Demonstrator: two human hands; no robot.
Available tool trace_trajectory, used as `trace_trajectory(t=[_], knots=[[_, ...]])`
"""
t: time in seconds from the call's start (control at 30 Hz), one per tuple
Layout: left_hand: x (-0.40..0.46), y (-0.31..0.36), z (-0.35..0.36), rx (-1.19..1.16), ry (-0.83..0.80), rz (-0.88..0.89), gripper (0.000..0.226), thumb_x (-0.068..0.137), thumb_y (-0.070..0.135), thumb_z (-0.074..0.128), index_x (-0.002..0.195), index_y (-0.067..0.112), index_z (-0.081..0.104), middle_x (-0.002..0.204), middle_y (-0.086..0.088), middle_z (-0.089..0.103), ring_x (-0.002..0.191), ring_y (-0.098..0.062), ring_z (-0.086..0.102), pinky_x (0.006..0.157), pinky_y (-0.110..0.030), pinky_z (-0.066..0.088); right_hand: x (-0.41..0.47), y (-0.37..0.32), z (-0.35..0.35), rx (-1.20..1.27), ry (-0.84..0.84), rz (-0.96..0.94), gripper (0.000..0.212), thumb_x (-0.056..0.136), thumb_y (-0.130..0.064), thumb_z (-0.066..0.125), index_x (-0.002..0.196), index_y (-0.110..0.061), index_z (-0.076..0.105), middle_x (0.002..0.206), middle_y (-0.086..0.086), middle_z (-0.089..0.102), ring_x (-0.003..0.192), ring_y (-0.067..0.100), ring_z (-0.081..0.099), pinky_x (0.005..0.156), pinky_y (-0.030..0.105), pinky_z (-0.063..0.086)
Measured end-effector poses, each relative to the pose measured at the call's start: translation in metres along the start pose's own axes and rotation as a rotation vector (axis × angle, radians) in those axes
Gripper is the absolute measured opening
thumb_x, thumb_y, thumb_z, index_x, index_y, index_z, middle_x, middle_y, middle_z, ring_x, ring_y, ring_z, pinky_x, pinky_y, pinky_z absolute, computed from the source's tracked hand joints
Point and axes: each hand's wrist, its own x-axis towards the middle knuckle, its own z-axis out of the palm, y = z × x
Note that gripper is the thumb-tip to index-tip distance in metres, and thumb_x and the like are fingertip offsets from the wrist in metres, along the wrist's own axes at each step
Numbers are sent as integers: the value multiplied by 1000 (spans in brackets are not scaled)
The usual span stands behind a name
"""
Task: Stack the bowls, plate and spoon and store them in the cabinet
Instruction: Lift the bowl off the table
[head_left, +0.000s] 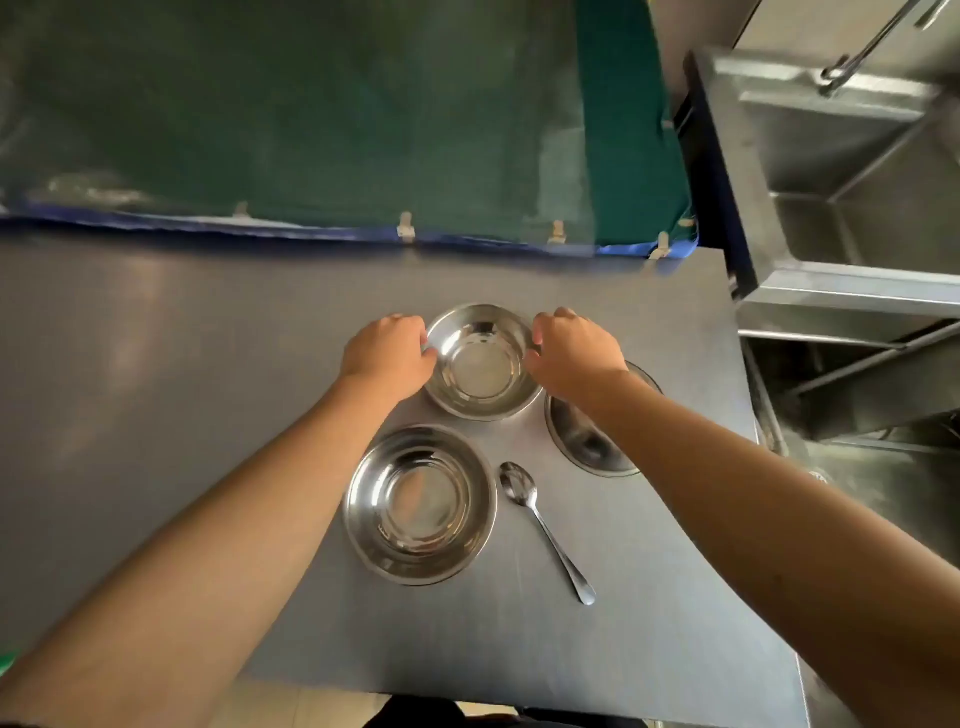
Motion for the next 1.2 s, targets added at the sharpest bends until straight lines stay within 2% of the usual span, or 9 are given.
trace_trajectory(t=[0.2, 0.37, 0.47, 0.57, 0.7, 0.87, 1.0, 1.1, 1.2], knots=[[9, -1, 35, -47, -62, -106, 30, 90, 31, 64, 114, 14, 63, 113, -12, 64, 98, -36, 62, 73, -37, 44, 16, 7, 31, 77, -114, 119, 28, 95, -18, 54, 120, -7, 60, 115, 17, 56, 98, 40, 62, 78, 42, 53], [24, -3, 54, -225, -74, -294, 52, 90, 30, 67, 137, 14, 53, 131, -13, 61, 116, -37, 60, 90, -42, 49, 24, 12, 51, 182, -117, 215, 33, 97, -15, 49, 127, -3, 54, 122, 21, 56, 108, 43, 60, 81, 40, 46], [30, -5, 59, -287, -63, -324, 48, 91, 26, 66, 135, 11, 56, 128, -13, 66, 116, -35, 61, 92, -40, 48, 25, 12, 58, 245, -112, 252, 33, 96, -8, 47, 128, -2, 52, 124, 22, 58, 110, 42, 60, 87, 41, 47], [33, -7, 60, -336, -64, -337, 42, 90, 20, 65, 132, 12, 61, 123, -11, 70, 112, -33, 63, 94, -40, 51, 26, 12, 61, 314, -109, 280, 38, 94, 0, 45, 131, 0, 51, 127, 22, 57, 110, 40, 59, 82, 35, 42], [30, -11, 58, -409, -66, -362, 39, 88, 16, 65, 127, 14, 65, 117, -7, 72, 105, -30, 66, 89, -36, 53, 24, 11, 60, 372, -113, 313, 36, 91, 2, 46, 126, -1, 55, 122, 21, 62, 106, 39, 60, 78, 31, 41], [18, -20, 46, -606, -55, -396, 38, 84, 13, 67, 122, 16, 67, 110, -6, 72, 94, -32, 70, 82, -45, 61, 14, 3, 48, 411, -82, 318, 45, 92, 0, 49, 136, -8, 53, 123, 16, 65, 109, 34, 61, 90, 40, 54], [0, -30, 31, -695, -12, -376, 39, 83, 14, 67, 122, 16, 68, 112, -4, 72, 93, -28, 71, 84, -45, 60, 1, -10, 33, 415, -32, 288, 45, 91, 0, 51, 135, -8, 54, 122, 15, 66, 106, 34, 63, 88, 45, 56], [-21, -37, 19, -773, 16, -362, 36, 84, 14, 67, 120, 20, 69, 106, 3, 71, 90, -25, 72, 82, -46, 60, -10, -19, 23, 410, -8, 259, 39, 91, -2, 52, 129, -11, 58, 115, 12, 69, 98, 33, 65, 84, 47, 59], [-46, -43, 9, -838, 37, -366, 33, 86, 14, 68, 117, 24, 68, 100, 15, 66, 80, -23, 73, 73, -46, 63, -27, -29, 17, 419, 2, 233, 46, 92, -4, 53, 136, -14, 57, 120, 9, 69, 103, 32, 66, 86, 43, 59]])
